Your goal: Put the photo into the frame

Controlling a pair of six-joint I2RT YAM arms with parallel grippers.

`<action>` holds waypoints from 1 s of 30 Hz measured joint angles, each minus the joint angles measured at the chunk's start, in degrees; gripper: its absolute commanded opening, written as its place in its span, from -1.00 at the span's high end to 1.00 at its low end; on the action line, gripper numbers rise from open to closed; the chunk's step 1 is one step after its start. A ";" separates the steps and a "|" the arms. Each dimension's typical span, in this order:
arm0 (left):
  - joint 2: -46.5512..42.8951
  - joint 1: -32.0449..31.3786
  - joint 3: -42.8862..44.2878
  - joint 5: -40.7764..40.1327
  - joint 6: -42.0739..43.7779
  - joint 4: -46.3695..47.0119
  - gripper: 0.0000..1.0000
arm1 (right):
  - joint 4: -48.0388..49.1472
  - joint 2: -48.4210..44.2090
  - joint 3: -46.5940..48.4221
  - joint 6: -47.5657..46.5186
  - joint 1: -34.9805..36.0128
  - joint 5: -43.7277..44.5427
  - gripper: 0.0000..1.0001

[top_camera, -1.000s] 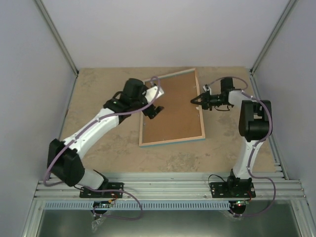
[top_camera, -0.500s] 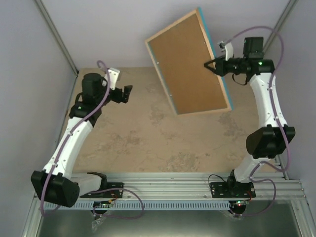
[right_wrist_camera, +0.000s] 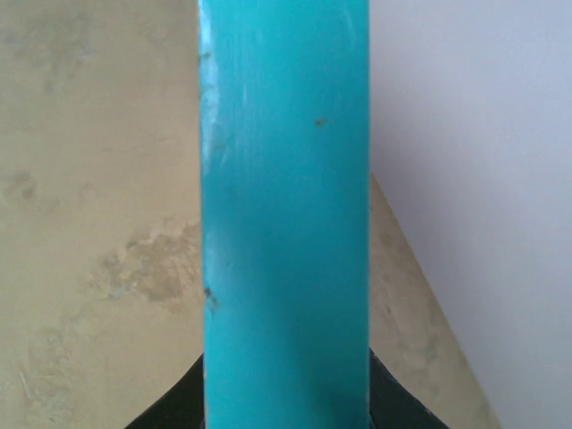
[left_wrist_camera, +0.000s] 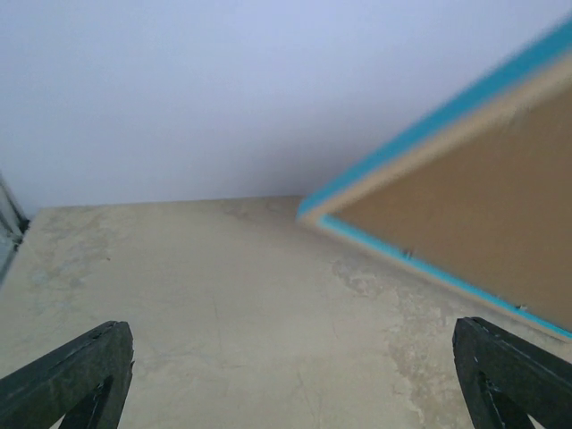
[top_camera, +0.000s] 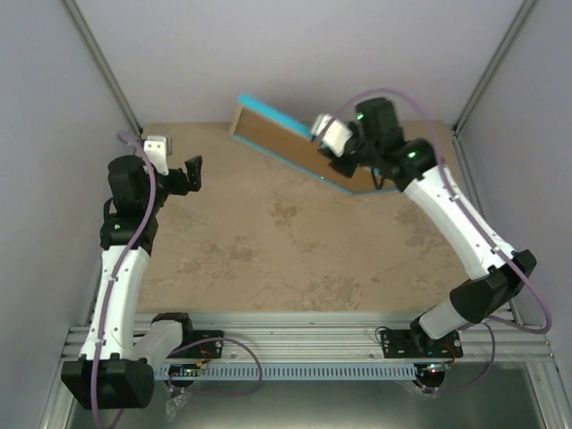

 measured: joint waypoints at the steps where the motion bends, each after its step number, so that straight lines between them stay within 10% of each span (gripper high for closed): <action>1: -0.57 0.26 0.00 -0.33 0.17 0.11 -0.99 | 0.96 -0.26 -1.60 -2.29 2.93 2.54 0.99; 13: -2.14 4.98 4.70 -5.16 -2.54 -1.03 -0.99 | 24.48 -4.90 -31.61 -21.40 23.91 25.42 0.87; 21: -2.01 5.01 4.70 -4.55 -3.37 -1.42 -0.99 | 43.34 -5.09 -48.19 -24.98 28.35 31.26 -0.65; 30: 0.13 5.01 4.46 -2.64 -3.80 -1.77 -0.99 | 52.76 -0.20 -58.99 -23.82 29.66 25.88 -0.93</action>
